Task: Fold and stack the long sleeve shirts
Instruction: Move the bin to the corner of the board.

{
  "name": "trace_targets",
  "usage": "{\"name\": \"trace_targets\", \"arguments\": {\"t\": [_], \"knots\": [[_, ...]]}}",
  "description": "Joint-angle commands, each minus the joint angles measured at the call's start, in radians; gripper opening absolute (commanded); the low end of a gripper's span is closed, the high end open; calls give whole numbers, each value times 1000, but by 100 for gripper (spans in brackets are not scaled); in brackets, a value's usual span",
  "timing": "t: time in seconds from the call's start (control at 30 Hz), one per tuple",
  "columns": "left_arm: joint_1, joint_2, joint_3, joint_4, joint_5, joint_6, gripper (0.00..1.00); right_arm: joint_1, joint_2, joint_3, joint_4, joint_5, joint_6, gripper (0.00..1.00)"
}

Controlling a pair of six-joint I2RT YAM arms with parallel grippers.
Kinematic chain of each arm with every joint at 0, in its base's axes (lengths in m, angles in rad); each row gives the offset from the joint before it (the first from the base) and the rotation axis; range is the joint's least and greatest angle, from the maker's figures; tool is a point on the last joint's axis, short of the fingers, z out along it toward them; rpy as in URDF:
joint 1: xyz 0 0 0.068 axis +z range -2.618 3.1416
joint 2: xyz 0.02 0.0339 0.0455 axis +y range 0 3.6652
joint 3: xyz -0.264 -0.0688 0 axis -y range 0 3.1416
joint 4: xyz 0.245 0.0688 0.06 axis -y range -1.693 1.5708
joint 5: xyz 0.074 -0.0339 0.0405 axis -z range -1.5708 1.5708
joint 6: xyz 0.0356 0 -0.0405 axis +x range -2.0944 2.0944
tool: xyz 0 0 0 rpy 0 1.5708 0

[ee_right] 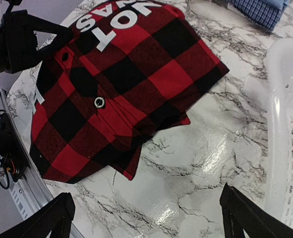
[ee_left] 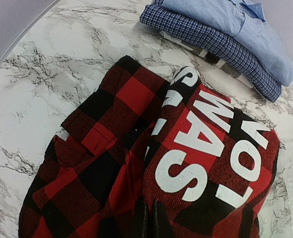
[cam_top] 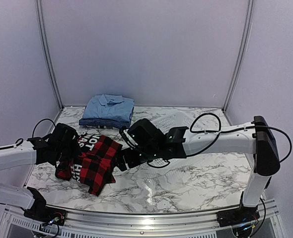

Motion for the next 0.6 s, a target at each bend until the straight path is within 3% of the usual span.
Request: {"name": "trace_targets", "arguments": {"t": [0.0,0.23,0.57], "knots": [[13,-22,-13,13,11,9,0,10,44,-18,50,-23,52,98],[17,-27,-16,18,21,13,0,-51,8,-140,56,58,115,99],[17,-9,-8,37,41,18,0,-289,-237,-427,89,170,164,98]]}}
